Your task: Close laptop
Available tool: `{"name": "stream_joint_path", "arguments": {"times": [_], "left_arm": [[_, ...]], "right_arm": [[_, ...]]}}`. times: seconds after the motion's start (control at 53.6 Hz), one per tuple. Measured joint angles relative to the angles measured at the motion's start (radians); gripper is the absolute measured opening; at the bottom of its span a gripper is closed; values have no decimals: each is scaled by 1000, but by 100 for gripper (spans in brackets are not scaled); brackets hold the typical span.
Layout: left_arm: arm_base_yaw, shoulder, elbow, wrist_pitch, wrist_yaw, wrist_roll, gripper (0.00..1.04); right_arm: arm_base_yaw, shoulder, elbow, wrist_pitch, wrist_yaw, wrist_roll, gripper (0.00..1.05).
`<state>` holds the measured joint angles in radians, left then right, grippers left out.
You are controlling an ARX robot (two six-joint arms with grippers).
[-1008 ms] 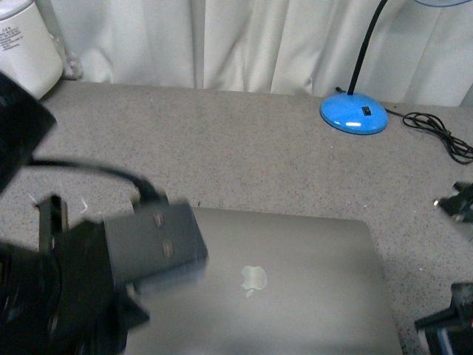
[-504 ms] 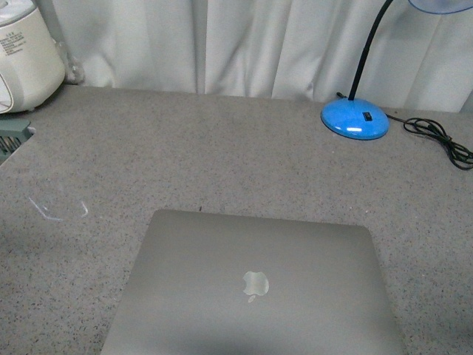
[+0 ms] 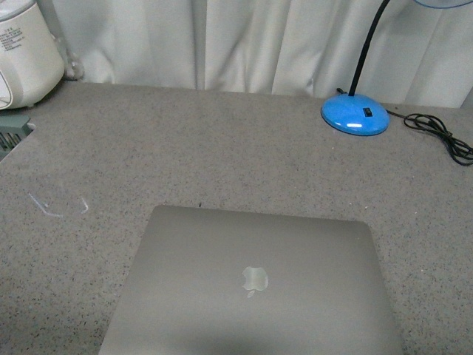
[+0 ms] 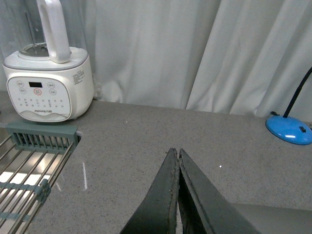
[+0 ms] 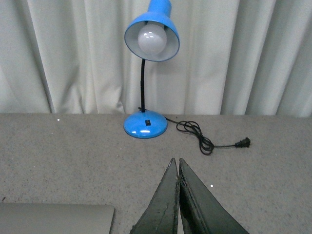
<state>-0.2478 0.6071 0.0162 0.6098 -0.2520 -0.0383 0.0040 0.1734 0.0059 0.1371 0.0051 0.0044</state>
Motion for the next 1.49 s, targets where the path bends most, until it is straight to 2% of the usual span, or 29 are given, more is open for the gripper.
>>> {"name": "stream_joint_path", "arguments": {"times": [0.075, 0.355, 0.411, 0.485, 1.027, 1.102, 1.232, 1.494], "left_arm": [[45, -65, 0, -77, 55, 16, 4], [135, -220, 0, -224, 148, 30, 4], [198, -254, 0, -258, 232, 32, 4], [238, -286, 0, -285, 237, 32, 4], [245, -431, 0, -430, 252, 33, 4], [245, -561, 0, -591, 253, 34, 4], [245, -602, 0, -607, 252, 34, 4], [245, -602, 0, -607, 252, 33, 4]], "right_arm": [[-3, -134, -2, -124, -5, -1, 1], [-3, -166, -2, -137, -6, -1, 1], [-3, -167, -2, -137, -6, -1, 1], [-3, -169, -2, -137, -7, -1, 1], [-3, -169, -2, -137, -6, -1, 1], [-3, -169, -2, -137, -6, -1, 1], [-3, -169, -2, -137, -6, -1, 1], [-3, -169, -2, -137, -6, -3, 42]]}}
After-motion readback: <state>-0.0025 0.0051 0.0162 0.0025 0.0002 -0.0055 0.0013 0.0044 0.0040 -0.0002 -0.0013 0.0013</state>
